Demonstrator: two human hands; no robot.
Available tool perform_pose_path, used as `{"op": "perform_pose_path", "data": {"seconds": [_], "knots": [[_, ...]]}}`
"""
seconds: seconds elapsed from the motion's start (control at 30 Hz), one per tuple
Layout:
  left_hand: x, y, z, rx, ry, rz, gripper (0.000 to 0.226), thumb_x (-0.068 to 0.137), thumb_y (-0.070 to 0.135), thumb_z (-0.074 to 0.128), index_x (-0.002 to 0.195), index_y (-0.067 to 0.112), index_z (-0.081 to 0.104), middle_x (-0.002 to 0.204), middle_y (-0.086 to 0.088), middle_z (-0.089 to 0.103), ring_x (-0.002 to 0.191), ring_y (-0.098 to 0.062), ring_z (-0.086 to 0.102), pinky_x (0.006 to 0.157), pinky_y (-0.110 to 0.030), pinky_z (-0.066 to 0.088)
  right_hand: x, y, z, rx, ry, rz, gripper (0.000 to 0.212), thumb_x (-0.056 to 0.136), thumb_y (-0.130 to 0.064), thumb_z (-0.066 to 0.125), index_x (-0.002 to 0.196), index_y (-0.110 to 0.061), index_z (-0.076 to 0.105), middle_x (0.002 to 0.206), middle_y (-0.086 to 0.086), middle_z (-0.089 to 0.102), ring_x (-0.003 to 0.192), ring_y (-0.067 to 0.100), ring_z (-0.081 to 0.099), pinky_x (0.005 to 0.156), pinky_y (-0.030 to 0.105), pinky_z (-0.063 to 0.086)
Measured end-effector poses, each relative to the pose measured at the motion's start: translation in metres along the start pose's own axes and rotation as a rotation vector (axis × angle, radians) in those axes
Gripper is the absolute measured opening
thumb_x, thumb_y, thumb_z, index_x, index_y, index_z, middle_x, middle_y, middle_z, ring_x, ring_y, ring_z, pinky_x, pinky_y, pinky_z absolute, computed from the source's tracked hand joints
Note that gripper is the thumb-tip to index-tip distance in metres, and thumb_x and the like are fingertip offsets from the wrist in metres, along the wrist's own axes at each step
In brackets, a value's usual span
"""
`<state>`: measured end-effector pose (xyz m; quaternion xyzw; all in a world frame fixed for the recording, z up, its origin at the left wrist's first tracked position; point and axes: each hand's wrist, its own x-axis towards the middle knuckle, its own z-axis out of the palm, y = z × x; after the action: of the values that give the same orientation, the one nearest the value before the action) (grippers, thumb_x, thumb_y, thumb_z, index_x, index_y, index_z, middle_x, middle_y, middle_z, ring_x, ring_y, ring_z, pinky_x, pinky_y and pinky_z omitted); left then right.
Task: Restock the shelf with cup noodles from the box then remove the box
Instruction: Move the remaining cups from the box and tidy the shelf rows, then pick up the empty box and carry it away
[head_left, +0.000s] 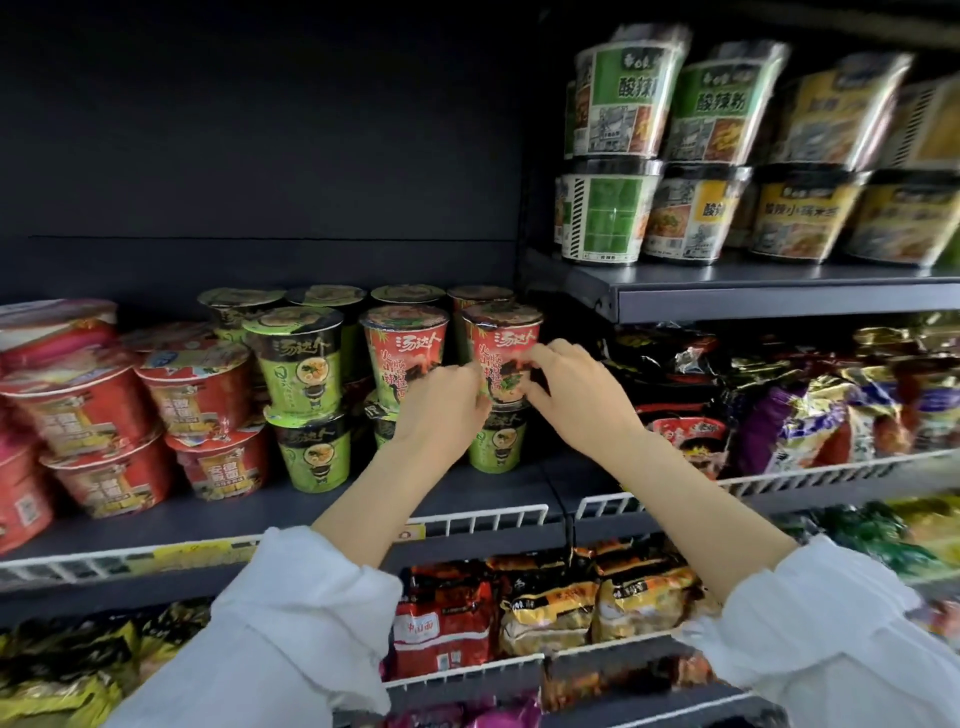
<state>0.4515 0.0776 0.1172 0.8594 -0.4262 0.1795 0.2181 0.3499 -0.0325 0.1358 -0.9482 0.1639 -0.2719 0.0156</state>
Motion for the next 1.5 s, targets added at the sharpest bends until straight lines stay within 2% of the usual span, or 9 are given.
{"op": "perform_pose_path", "data": {"seconds": [0.23, 0.4, 0.67, 0.87, 0.97, 1.2, 1.3, 1.4, 1.5], "knots": [[-0.086, 0.048, -0.031, -0.236, 0.003, 0.124, 0.023, 0.095, 0.023, 0.043, 0.092, 0.015, 0.063, 0.080, -0.006, 0.068, 0.074, -0.026, 0.061, 0.062, -0.037, 0.052, -0.122, -0.016, -0.046, 0.067, 0.020, 0.242, 0.027, 0.096, -0.023, 0.047, 0.118, -0.016, 0.061, 0.105, 0.003, 0.063, 0.096, 0.022, 0.060, 0.078, 0.040, 0.053], [-0.149, 0.109, -0.014, -0.343, -0.163, 0.262, 0.026, 0.096, 0.027, 0.042, 0.087, 0.014, 0.062, 0.075, -0.005, 0.066, 0.063, -0.022, 0.060, 0.051, -0.031, 0.046, -0.224, -0.005, -0.072, 0.074, -0.053, 0.538, 0.024, 0.095, -0.020, 0.048, 0.114, -0.014, 0.062, 0.102, 0.006, 0.068, 0.090, 0.026, 0.064, 0.078, 0.041, 0.056], [-0.232, 0.187, 0.051, -0.302, -0.496, 0.426, 0.025, 0.094, 0.015, 0.042, 0.111, 0.014, 0.060, 0.111, -0.008, 0.065, 0.098, -0.028, 0.062, 0.078, -0.037, 0.053, -0.356, 0.022, -0.062, 0.017, -0.237, 0.812, 0.026, 0.093, -0.015, 0.045, 0.110, -0.011, 0.064, 0.112, 0.008, 0.065, 0.096, 0.029, 0.064, 0.079, 0.041, 0.055], [-0.280, 0.206, 0.091, -0.151, -0.919, 0.660, 0.067, 0.088, 0.003, 0.052, 0.148, 0.019, 0.027, 0.152, -0.005, 0.030, 0.140, -0.024, 0.028, 0.112, -0.038, 0.030, -0.406, 0.026, -0.043, 0.228, -0.451, 0.937, 0.042, 0.090, -0.027, 0.056, 0.128, -0.010, 0.053, 0.121, 0.008, 0.063, 0.108, 0.027, 0.060, 0.091, 0.036, 0.050], [-0.290, 0.207, 0.102, 0.075, -0.812, 0.768, 0.066, 0.089, 0.015, 0.057, 0.147, 0.022, 0.027, 0.152, -0.003, 0.029, 0.144, -0.022, 0.018, 0.119, -0.045, 0.009, -0.425, 0.025, -0.033, 0.279, -0.633, 0.900, 0.059, 0.085, -0.036, 0.063, 0.136, -0.013, 0.045, 0.128, 0.006, 0.058, 0.111, 0.025, 0.058, 0.093, 0.036, 0.049], [-0.340, 0.210, 0.093, 0.133, -0.523, 0.711, 0.041, 0.087, 0.026, 0.063, 0.126, 0.021, 0.050, 0.123, -0.005, 0.052, 0.120, -0.025, 0.044, 0.112, -0.037, 0.022, -0.471, 0.019, -0.017, 0.092, -0.582, 0.866, 0.025, 0.092, -0.019, 0.056, 0.116, -0.014, 0.057, 0.095, 0.003, 0.064, 0.081, 0.021, 0.064, 0.071, 0.032, 0.057], [-0.373, 0.204, 0.082, 0.075, -0.517, 0.635, 0.025, 0.092, 0.021, 0.055, 0.117, 0.017, 0.056, 0.112, -0.006, 0.054, 0.111, -0.024, 0.046, 0.096, -0.031, 0.034, -0.491, 0.009, -0.019, 0.021, -0.645, 0.737, 0.017, 0.092, -0.017, 0.053, 0.107, -0.012, 0.058, 0.093, 0.005, 0.063, 0.075, 0.021, 0.058, 0.063, 0.030, 0.049], [-0.403, 0.195, 0.068, -0.003, -0.584, 0.567, 0.017, 0.095, 0.018, 0.051, 0.110, 0.014, 0.057, 0.103, -0.007, 0.051, 0.106, -0.022, 0.047, 0.080, -0.032, 0.039, -0.508, -0.005, -0.024, -0.011, -0.689, 0.622, 0.018, 0.092, -0.020, 0.051, 0.107, -0.011, 0.057, 0.098, 0.007, 0.063, 0.086, 0.027, 0.063, 0.071, 0.035, 0.053], [-0.427, 0.179, 0.047, -0.025, -0.544, 0.511, 0.013, 0.096, 0.024, 0.050, 0.103, 0.014, 0.055, 0.092, -0.003, 0.043, 0.092, -0.021, 0.048, 0.064, -0.031, 0.034, -0.510, -0.020, -0.037, 0.009, -0.735, 0.512, 0.019, 0.091, -0.022, 0.055, 0.108, -0.012, 0.059, 0.103, 0.007, 0.063, 0.094, 0.031, 0.062, 0.069, 0.033, 0.045]]}}
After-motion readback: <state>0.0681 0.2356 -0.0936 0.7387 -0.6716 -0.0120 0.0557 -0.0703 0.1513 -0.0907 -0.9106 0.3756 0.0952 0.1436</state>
